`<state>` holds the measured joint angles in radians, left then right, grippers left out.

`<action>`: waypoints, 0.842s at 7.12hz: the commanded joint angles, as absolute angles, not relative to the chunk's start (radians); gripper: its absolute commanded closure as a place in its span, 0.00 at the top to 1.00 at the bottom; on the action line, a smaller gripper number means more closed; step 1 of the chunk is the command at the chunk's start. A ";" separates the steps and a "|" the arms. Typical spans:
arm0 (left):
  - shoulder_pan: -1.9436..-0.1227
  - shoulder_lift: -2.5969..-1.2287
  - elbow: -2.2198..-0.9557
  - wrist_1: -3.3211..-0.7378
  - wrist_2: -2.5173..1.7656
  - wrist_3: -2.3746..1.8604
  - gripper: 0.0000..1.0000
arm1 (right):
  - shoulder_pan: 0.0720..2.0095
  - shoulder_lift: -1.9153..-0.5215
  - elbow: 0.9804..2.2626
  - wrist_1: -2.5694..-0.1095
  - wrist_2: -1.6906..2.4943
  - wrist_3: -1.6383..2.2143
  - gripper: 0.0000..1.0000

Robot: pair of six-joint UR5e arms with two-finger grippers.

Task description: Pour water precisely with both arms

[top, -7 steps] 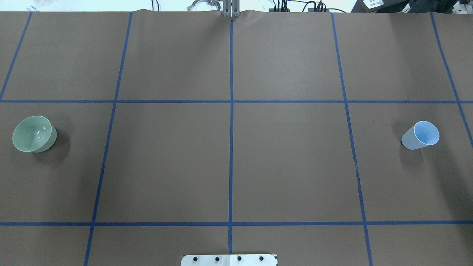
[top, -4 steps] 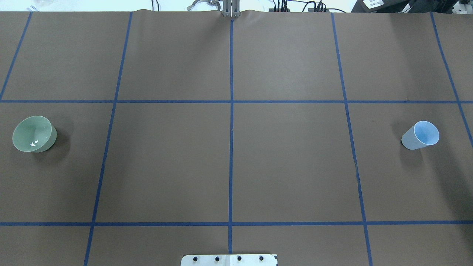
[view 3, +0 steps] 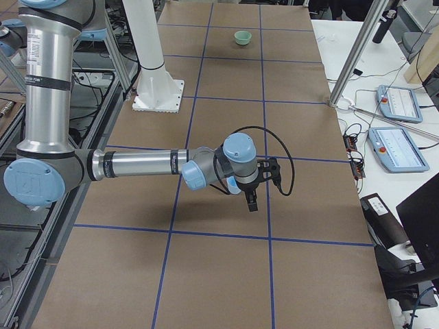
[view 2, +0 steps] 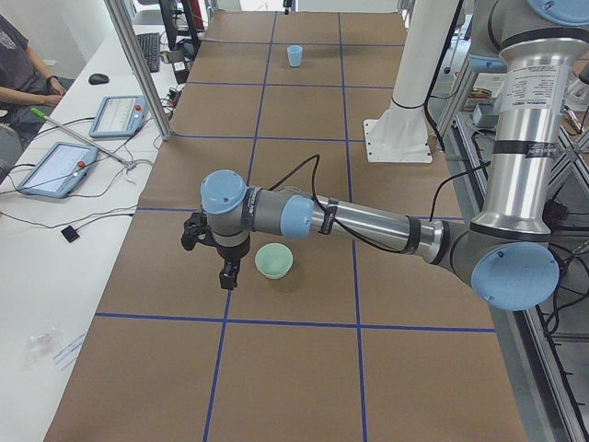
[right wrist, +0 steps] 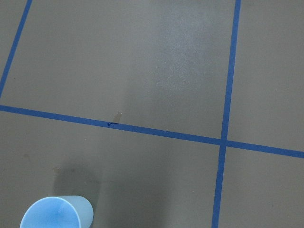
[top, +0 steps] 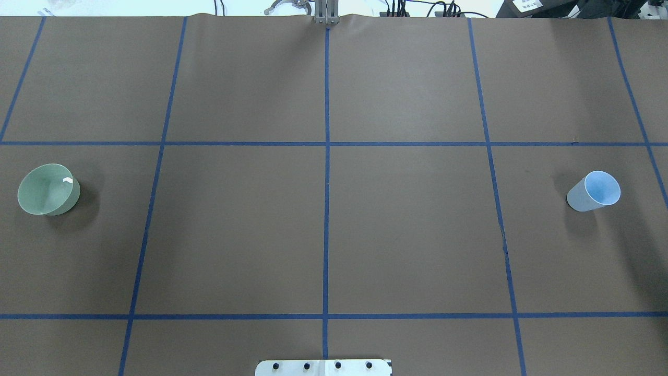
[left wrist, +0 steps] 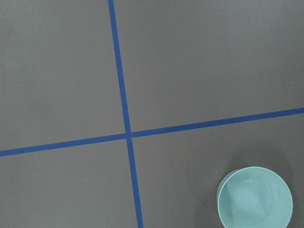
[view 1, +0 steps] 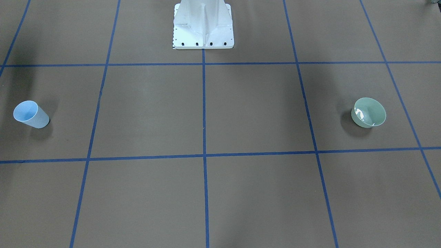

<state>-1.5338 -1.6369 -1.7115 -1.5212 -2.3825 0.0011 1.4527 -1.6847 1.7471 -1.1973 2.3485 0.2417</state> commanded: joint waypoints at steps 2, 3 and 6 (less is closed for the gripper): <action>-1.537 -1.585 -1.773 -1.528 -2.381 -0.006 1.00 | 1.454 -1.684 1.743 -1.204 2.355 0.233 1.00; -1.536 -1.595 -1.773 -1.526 -2.376 -0.006 1.00 | 1.471 -1.684 1.743 -1.204 2.358 0.232 1.00; -1.537 -1.583 -1.796 -1.526 -2.381 -0.006 1.00 | 1.493 -1.698 1.759 -1.193 2.353 0.236 0.99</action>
